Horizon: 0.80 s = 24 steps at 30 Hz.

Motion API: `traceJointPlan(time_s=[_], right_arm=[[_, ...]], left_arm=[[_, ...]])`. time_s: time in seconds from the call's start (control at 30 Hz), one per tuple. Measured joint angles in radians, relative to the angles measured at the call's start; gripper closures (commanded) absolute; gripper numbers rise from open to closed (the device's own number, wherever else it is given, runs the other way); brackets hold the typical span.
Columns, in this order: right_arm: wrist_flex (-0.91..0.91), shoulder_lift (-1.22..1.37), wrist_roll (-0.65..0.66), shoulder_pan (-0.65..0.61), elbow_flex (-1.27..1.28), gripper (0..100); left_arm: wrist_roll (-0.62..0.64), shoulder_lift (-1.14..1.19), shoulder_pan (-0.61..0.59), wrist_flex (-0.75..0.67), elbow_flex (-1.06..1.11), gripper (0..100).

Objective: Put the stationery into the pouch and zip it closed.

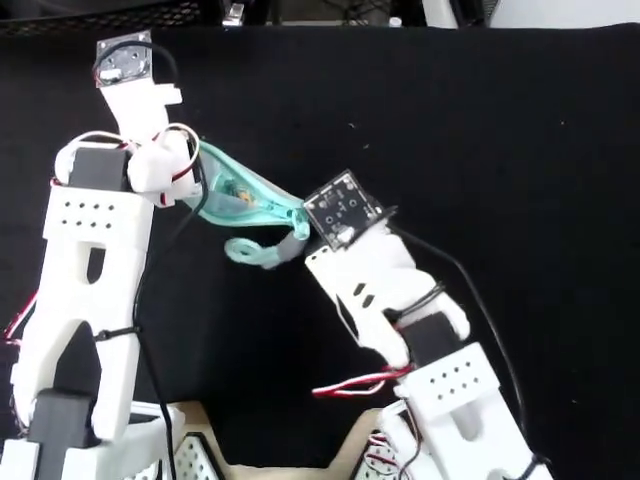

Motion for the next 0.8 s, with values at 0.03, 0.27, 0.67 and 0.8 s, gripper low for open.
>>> traceJointPlan(time_s=[0.03, 0.27, 0.67, 0.8], right_arm=[[0.012, 0.012, 0.000, 0.000, -0.008, 77.3], [0.275, -0.078, -0.002, 0.000, -0.104, 77.3], [0.342, -0.506, -0.110, -0.121, 0.058, 76.9], [0.206, -0.520, -0.120, -0.124, 0.203, 76.6]], left_arm=[[0.000, 0.014, 0.000, 0.008, -0.003, 97], [0.000, 0.021, 0.000, 0.018, -0.009, 97], [0.000, 0.021, 0.000, 0.008, -0.009, 97], [0.000, 0.021, -0.002, 0.008, -0.009, 97]])
